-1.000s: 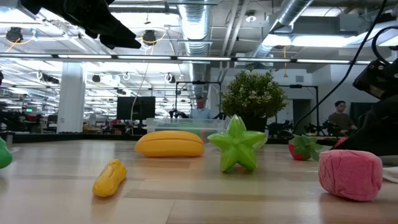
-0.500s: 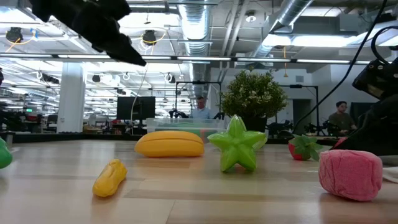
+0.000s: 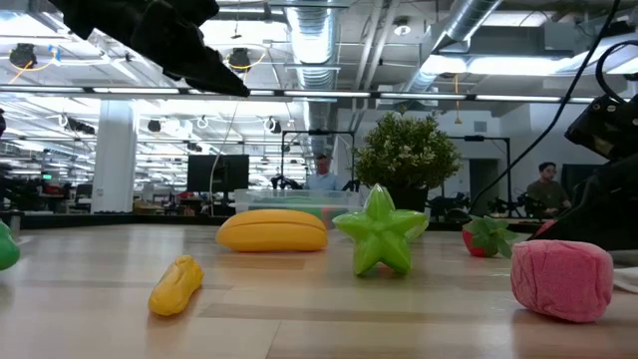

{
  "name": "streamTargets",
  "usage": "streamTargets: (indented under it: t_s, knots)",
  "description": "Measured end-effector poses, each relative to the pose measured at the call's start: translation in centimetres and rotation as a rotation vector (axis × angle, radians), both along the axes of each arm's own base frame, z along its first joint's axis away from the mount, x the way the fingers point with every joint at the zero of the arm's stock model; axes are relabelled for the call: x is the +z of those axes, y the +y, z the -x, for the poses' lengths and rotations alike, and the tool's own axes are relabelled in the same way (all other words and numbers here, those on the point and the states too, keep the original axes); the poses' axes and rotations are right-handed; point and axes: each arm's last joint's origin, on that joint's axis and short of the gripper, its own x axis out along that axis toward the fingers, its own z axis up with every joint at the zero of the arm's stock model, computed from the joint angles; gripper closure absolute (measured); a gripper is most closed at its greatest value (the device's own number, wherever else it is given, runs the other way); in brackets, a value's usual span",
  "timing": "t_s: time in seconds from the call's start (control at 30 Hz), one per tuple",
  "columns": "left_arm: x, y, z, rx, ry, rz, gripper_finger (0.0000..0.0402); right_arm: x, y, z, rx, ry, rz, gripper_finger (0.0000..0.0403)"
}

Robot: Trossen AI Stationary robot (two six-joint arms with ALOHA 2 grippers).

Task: Pick and placing Produce into tupperware
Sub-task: Put the right red strawberry into the transparent container

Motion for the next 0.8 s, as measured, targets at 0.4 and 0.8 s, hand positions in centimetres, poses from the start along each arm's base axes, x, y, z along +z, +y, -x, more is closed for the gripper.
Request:
streamTargets:
  t_s: [0.4, 0.8]
  knots:
    - [0.1, 0.0, 0.2, -0.006, -0.004, -0.015, 0.0145, 1.8, -0.6, -0.9, 0.023, -0.016, 0.035, 0.0261]
    - [1.1, -1.1, 1.2, -0.059, -0.041, -0.016, 0.0145, 6.3, -2.3, -2.5, 0.073, -0.080, 0.153, 0.0266]
